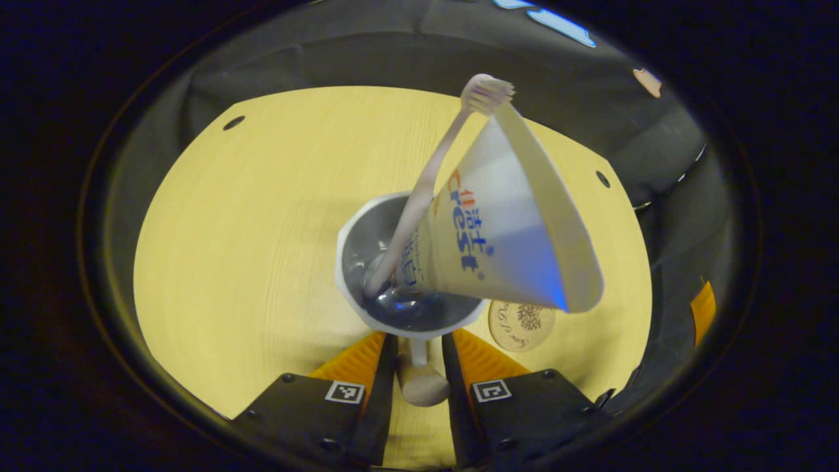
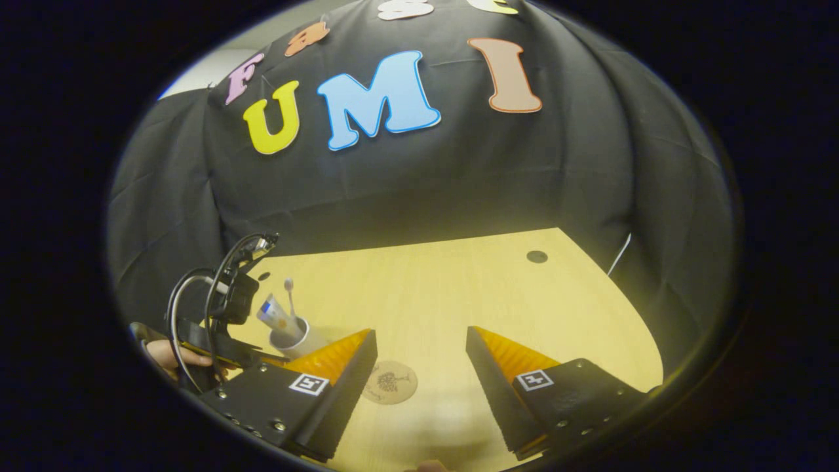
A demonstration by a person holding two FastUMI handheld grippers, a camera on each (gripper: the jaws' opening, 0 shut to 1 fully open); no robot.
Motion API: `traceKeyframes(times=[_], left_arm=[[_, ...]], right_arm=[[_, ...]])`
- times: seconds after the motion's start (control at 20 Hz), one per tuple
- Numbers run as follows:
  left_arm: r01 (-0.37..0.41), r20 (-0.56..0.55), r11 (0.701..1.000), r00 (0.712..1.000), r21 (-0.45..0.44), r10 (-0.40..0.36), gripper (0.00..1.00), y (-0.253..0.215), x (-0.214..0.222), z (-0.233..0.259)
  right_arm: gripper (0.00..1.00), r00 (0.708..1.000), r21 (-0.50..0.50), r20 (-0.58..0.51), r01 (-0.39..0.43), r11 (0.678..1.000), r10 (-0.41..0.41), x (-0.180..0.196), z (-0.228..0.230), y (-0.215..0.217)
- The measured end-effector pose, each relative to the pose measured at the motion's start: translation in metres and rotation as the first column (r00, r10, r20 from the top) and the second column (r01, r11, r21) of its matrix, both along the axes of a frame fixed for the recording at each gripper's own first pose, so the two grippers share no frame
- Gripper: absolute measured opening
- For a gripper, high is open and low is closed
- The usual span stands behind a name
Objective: Put the toothbrush and toothpaste on the desktop into the cup, then pick up the cup and place it on the coaster on the desktop.
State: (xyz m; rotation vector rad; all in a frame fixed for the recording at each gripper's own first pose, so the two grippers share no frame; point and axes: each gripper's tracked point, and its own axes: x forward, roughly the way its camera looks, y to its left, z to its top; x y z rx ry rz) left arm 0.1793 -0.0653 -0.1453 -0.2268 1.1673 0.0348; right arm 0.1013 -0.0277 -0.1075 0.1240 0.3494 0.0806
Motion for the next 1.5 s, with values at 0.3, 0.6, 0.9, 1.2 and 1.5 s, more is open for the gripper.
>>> traceKeyframes(times=[0.3,0.6,0.9,1.2,1.5], left_arm=[[0.022,0.031,0.998,0.999,0.060,-0.024,0.32,0.004,0.010,0.012],[0.030,0.080,0.999,0.996,0.025,-0.032,0.32,-0.015,0.013,0.017],[0.098,0.115,0.995,0.988,0.021,-0.100,0.31,-0.056,0.013,0.030],[0.182,0.116,0.983,0.977,0.005,-0.181,0.32,-0.110,0.006,0.033],[0.233,0.078,0.972,0.969,0.040,-0.235,0.32,-0.133,-0.001,0.017]], right_arm=[[0.88,1.000,0.020,-0.006,0.010,1.000,-0.010,-0.003,-0.003,-0.007],[0.88,1.000,0.031,-0.007,0.027,0.999,-0.027,-0.007,-0.003,-0.017],[0.88,0.999,0.036,-0.001,0.032,0.999,-0.032,-0.012,-0.001,-0.024],[0.88,0.999,0.052,0.000,0.047,0.998,-0.047,-0.019,-0.003,-0.037],[0.88,0.997,0.063,-0.002,0.081,0.995,-0.081,-0.029,-0.006,-0.058]])
